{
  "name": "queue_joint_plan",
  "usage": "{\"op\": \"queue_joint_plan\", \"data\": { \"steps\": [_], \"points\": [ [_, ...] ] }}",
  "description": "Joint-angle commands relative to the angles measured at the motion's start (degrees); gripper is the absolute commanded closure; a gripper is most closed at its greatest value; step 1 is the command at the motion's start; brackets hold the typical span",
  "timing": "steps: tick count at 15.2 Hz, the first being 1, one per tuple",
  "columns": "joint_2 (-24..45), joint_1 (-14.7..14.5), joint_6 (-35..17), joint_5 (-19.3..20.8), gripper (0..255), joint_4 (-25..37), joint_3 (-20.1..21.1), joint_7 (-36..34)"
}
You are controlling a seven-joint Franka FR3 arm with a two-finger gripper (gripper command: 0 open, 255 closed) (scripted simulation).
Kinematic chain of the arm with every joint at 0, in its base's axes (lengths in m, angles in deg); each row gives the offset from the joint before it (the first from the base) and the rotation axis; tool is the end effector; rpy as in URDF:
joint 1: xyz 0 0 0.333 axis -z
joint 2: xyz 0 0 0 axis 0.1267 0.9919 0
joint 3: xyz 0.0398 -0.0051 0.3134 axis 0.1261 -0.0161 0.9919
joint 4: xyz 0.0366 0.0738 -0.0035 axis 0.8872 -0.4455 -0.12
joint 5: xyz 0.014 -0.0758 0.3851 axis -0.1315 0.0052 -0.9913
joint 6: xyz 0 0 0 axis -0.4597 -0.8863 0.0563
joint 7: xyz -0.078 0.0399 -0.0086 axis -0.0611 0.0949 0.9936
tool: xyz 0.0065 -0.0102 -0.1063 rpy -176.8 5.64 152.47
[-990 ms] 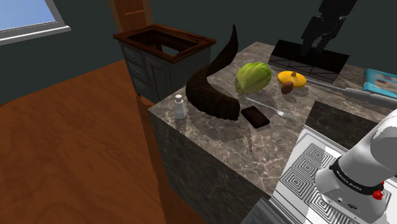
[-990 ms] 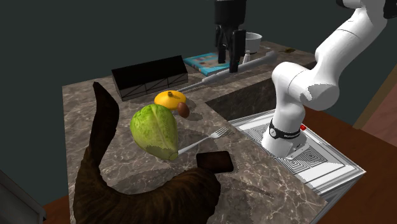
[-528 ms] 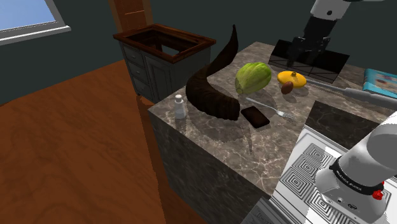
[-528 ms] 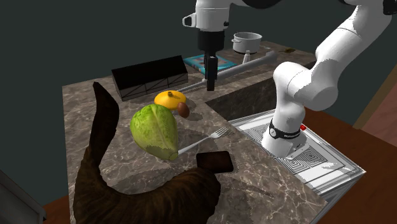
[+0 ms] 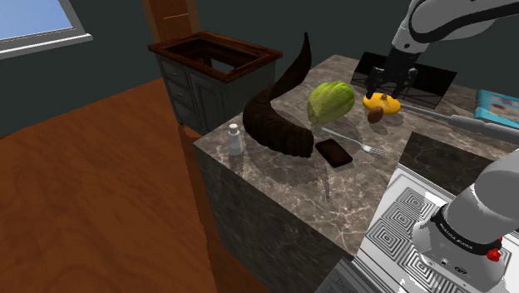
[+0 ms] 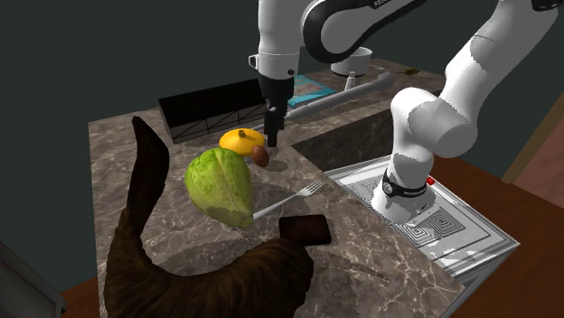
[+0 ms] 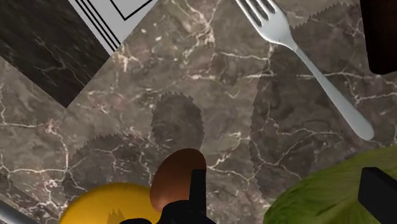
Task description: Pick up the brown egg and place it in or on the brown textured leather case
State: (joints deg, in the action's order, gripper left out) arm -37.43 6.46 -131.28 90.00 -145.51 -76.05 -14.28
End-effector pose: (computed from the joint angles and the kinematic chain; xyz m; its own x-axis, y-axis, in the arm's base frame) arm 0.3655 -0.1277 0.4493 0.8418 -0.5385 0.0374 -0.5372 -0.8425 -0.0393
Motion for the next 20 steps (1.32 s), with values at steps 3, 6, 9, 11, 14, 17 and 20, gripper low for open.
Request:
{"op": "queue_joint_plan", "data": {
  "steps": [3,6,9,11,14,17,20],
  "points": [
    [5.7,3.0,-8.3,1.6,0,-1.6,-1.1,-3.4],
    [10.5,5.1,-14.0,2.8,0,-2.0,-2.0,-6.1],
    [14.3,6.7,-18.2,3.6,0,-2.0,-2.7,-8.2],
    [15.6,6.7,-20.0,3.6,0,-2.5,-2.8,-8.2],
    [17.7,6.6,-22.8,3.4,0,-3.2,-3.0,-8.0],
    [19.5,6.6,-25.1,3.3,0,-3.7,-3.1,-7.9],
    [19.5,6.6,-25.1,3.3,0,-3.7,-3.1,-7.9]
  ]
}}
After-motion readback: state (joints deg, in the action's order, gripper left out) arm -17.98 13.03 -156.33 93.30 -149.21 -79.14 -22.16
